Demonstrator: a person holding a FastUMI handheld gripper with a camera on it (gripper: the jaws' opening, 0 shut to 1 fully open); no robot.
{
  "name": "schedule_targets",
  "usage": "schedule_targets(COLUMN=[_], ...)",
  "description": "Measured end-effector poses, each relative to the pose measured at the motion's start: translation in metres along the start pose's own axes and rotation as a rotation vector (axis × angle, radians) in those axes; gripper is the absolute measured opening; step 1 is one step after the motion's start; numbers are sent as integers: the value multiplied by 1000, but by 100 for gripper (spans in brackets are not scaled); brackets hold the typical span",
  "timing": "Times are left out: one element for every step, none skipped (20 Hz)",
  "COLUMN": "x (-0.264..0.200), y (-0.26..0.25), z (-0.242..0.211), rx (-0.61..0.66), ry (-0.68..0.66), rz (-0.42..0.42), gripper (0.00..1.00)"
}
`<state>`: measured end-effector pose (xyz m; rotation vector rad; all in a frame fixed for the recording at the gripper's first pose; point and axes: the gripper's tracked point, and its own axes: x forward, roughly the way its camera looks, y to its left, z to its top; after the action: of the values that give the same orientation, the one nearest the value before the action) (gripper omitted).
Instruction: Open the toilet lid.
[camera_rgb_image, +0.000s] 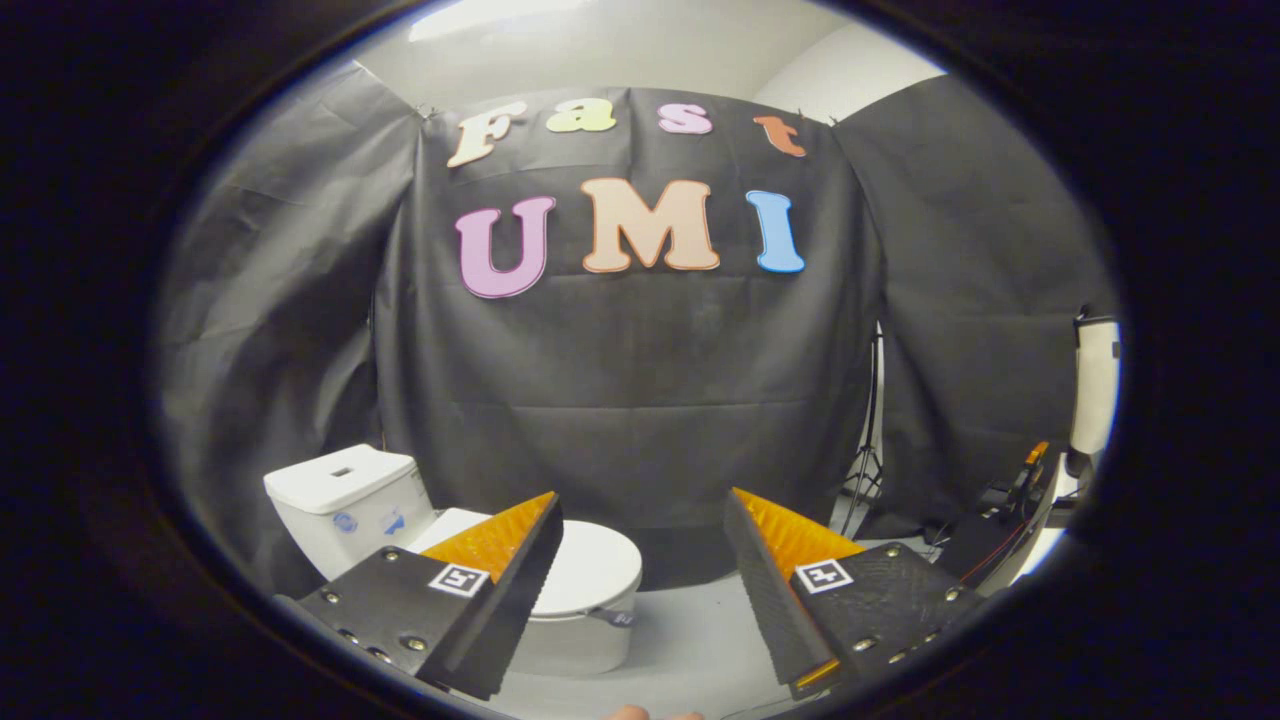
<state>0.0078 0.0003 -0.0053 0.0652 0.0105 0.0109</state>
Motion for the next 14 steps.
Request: schedule_targets(x=[0, 0, -1, -1, -2, -3, -2, -2, -2, -2, -1, -2, -2, -2], y=[0, 0, 1, 1, 1, 1, 1, 1, 0, -1, -2, -2, -3, -3], z=[2, 4, 5, 7, 9, 10, 11, 11, 11, 11, 10, 10, 9, 9], rx=[3, 5, 5, 3, 1, 3, 7, 12, 15, 16, 18, 20, 22, 22], ry=[-7, -14, -23, -30, -35, -41, -45, -49, -50, -49, -48, -46, -45, -43], rz=[-2, -3, -3, -3, -2, 0, 2, 1, -2, -5, -7, -8, -10, -12], gripper=[96, 95, 95, 96, 96, 96, 96, 96, 96, 96, 96, 96, 96, 96])
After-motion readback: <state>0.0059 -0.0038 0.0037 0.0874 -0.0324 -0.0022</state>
